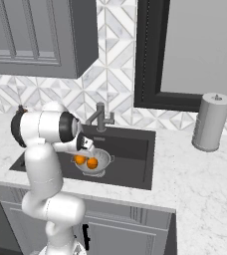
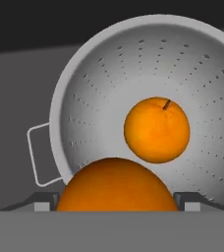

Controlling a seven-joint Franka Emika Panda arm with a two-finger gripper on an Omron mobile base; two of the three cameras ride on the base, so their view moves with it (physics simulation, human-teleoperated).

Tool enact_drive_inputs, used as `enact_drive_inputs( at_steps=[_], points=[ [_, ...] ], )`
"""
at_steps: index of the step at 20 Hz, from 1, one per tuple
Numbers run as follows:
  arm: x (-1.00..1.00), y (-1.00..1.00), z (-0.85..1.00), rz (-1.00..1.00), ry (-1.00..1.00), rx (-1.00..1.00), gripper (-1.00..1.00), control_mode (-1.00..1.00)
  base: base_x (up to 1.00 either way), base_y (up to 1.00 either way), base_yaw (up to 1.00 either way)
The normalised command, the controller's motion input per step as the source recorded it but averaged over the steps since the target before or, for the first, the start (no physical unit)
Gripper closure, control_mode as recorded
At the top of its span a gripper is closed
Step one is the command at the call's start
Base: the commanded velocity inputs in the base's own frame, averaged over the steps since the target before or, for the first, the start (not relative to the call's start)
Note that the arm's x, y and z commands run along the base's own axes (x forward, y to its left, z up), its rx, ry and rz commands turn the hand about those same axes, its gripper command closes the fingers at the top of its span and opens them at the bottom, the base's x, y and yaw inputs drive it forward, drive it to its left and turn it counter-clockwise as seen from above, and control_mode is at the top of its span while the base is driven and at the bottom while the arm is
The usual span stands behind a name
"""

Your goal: Put the colander in the sink, put the orange, orange in the colander, and turn on the sink faucet and pour water over the colander.

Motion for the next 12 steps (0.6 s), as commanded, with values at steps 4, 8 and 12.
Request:
enact_drive_inputs(
  at_steps=[4, 8, 12],
  points=[
    [0.25, 0.0, -0.27, -0.02, 0.0, 0.0, 1.0, -1.0, 0.0, 0.0, 0.0],
    [0.22, 0.0, -0.25, -0.02, 0.0, 0.0, 1.0, -1.0, 0.0, 0.0, 0.0],
    [0.2, 0.0, -0.23, -0.02, 0.0, 0.0, 1.0, -1.0, 0.0, 0.0, 0.0]
  ],
)
